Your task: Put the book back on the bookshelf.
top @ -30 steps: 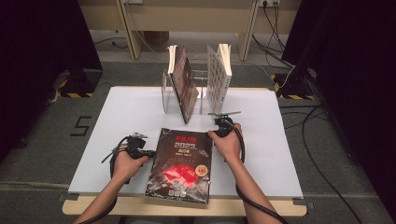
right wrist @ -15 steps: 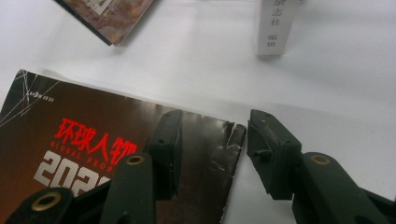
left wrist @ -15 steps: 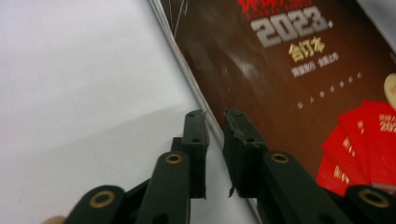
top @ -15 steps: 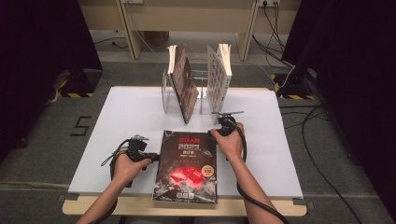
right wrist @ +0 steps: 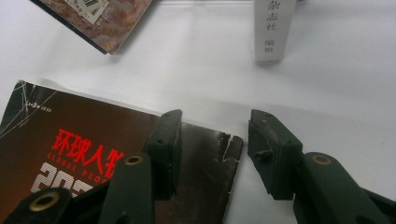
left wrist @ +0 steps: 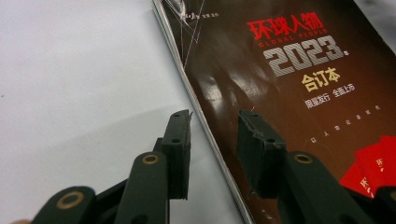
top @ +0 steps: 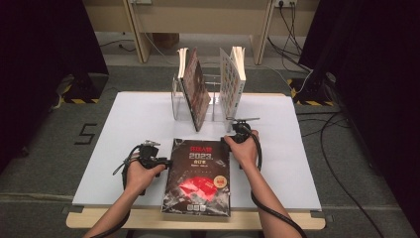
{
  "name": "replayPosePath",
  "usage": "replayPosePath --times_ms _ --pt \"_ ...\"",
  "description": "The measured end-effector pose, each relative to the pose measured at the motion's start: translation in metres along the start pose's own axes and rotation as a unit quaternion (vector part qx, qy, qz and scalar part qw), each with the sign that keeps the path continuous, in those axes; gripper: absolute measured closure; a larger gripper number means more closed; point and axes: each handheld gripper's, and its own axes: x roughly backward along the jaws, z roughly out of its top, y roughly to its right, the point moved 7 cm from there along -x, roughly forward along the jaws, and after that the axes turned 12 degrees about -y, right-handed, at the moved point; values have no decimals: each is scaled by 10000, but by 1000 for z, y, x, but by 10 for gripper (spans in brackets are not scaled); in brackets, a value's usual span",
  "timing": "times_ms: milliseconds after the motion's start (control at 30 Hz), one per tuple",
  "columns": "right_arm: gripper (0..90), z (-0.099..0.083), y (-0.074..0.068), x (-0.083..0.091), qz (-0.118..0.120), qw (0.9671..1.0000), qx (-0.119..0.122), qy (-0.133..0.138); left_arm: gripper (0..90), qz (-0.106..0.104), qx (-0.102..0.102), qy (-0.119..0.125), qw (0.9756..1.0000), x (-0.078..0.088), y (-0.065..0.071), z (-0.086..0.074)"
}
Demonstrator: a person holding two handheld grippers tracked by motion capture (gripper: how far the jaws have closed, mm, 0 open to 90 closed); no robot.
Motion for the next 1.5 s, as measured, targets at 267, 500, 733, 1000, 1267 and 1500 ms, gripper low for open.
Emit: replayPosePath --times_ms 267,500,733,1000,1267,1500 --pt "554 0 1 -3 120 9999 -33 52 654 -16 -48 -69 10000 -4 1 -1" --pt "560 -1 0 -4 147 9998 -99 100 685 14 -89 -112 9999 -5 2 -1" --pt "562 -8 0 -1 454 9984 -311 92 700 79 -134 -117 9998 -6 7 -2" --pt "608 -17 -4 1 589 9979 -254 -56 699 103 -140 -122 9998 -6 7 -2" --pt "799 -24 -14 10 852 9959 -72 -287 698 139 -201 -110 9996 -5 7 -3" --pt "871 -21 -29 29 980 9946 122 -306 681 200 -235 -79 9995 -5 9 -3"
